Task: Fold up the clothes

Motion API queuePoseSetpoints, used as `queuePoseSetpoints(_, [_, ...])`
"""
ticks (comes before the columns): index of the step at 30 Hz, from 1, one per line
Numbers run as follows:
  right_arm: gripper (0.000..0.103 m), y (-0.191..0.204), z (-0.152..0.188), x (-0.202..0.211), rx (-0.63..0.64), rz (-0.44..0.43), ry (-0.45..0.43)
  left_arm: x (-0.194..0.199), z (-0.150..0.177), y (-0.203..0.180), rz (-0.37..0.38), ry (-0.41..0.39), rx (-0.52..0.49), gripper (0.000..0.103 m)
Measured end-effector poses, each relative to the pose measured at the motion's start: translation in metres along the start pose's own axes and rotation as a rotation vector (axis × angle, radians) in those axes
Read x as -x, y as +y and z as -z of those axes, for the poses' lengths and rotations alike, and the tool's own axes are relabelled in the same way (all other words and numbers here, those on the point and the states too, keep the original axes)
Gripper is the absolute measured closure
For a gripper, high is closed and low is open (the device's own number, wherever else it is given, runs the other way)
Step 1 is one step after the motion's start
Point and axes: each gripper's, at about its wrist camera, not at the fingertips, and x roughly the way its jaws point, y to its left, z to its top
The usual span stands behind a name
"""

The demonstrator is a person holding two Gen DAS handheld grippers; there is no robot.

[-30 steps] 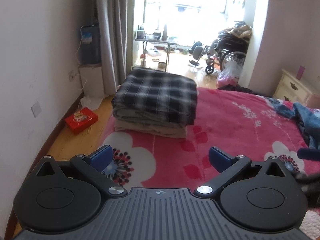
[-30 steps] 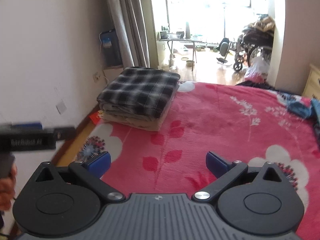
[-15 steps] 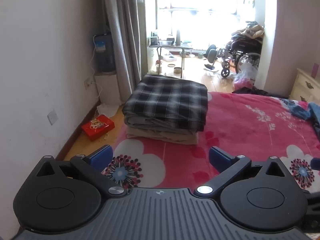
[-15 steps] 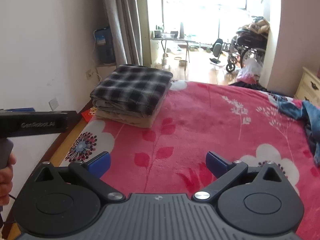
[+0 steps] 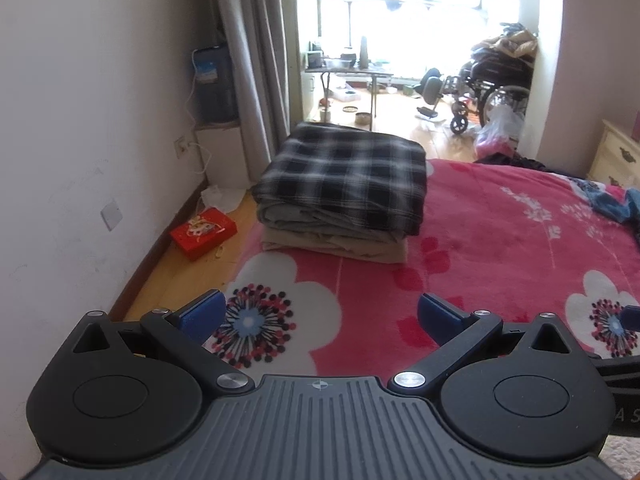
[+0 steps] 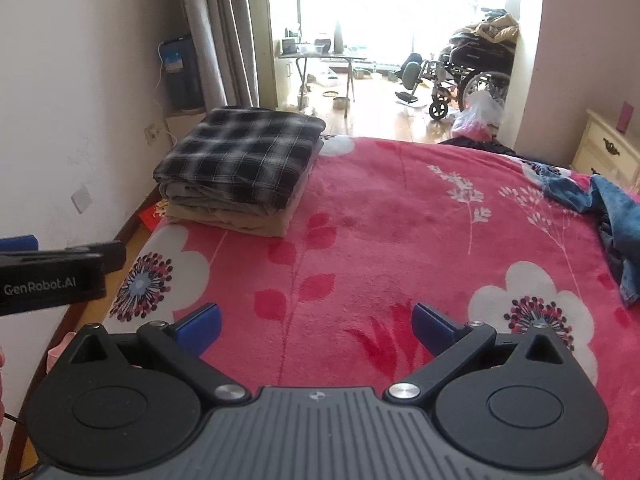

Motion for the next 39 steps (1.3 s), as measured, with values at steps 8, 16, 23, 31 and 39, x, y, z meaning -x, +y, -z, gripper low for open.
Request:
queuePoseSetpoints(8, [0.000,0.014,-0.001,0.004,-0.025,0.015,-0.026,0.003,-0.001,0.009,-0.065,-0.005,0.011,0.000])
queuePoseSetpoints(16, [0.000,0.022,-0.004,0.007,-0.023,0.020,-0.052,0.000,-0.001,0.023,-0.098,0.001,0.049,0.000])
queuePoseSetpoints(23, [0.000,0.028,-0.006,0.006,-0.021,0.025,-0.056,0.001,0.000,0.023,-0.101,-0.017,0.039,0.000])
queuePoseSetpoints(31, [0.000,0.033,-0.006,0.004,-0.014,0.034,-0.050,0.001,0.000,0.025,-0.110,-0.031,0.031,0.000])
queuePoseSetpoints(39, [0.000,0.036,-0.006,0.004,0.001,0.029,-0.050,0.001,0.000,0.026,-0.111,-0.025,0.033,0.000])
